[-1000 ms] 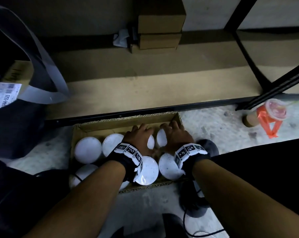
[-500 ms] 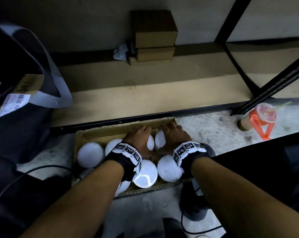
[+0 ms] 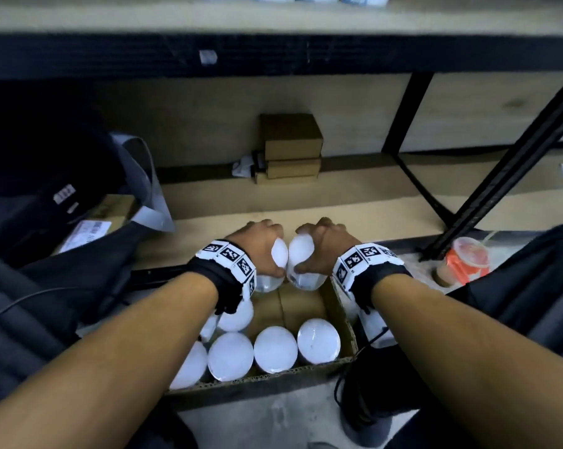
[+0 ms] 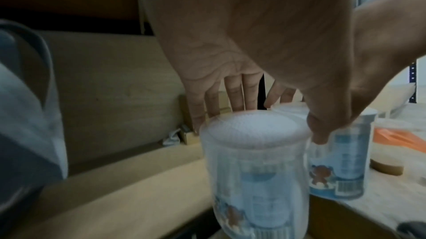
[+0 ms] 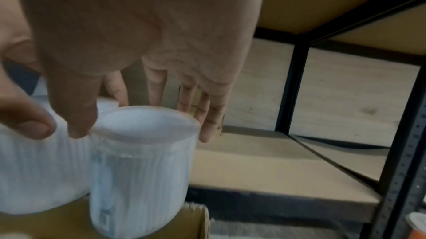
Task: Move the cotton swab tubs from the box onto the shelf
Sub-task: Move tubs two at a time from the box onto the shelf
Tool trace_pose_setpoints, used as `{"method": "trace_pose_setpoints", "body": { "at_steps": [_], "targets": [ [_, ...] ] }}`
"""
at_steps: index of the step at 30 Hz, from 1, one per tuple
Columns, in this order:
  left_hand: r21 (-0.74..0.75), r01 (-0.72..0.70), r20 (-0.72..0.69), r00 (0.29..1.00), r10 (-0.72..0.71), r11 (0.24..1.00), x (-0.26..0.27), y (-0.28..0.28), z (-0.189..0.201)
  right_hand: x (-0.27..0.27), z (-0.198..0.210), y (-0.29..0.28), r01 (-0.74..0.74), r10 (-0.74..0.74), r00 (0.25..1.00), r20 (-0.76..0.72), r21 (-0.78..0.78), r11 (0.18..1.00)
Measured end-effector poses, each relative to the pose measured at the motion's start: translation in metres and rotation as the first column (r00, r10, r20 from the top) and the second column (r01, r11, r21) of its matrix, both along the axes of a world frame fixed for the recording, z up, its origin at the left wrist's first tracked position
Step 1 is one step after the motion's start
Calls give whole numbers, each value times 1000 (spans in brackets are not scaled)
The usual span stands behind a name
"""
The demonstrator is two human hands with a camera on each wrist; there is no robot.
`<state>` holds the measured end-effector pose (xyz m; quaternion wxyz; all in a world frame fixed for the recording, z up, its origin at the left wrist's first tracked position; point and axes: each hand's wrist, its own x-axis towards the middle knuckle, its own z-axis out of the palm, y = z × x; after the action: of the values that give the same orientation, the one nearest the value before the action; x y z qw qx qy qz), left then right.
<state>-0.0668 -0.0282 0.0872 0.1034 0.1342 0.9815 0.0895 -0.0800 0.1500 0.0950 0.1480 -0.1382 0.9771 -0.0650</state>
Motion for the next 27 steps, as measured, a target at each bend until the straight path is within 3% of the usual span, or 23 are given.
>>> {"method": "trace_pose_setpoints", "body": {
  "at_steps": [12, 27],
  "targets": [
    [-38, 3, -216, 976, -11, 999, 26, -21, 145, 26, 144, -7, -97, 64, 974, -216, -145, 985],
    [-73, -51, -459, 888, 12, 996, 60, -48, 297, 33, 281, -30, -222, 94, 896, -435, -252, 942]
  ]
}}
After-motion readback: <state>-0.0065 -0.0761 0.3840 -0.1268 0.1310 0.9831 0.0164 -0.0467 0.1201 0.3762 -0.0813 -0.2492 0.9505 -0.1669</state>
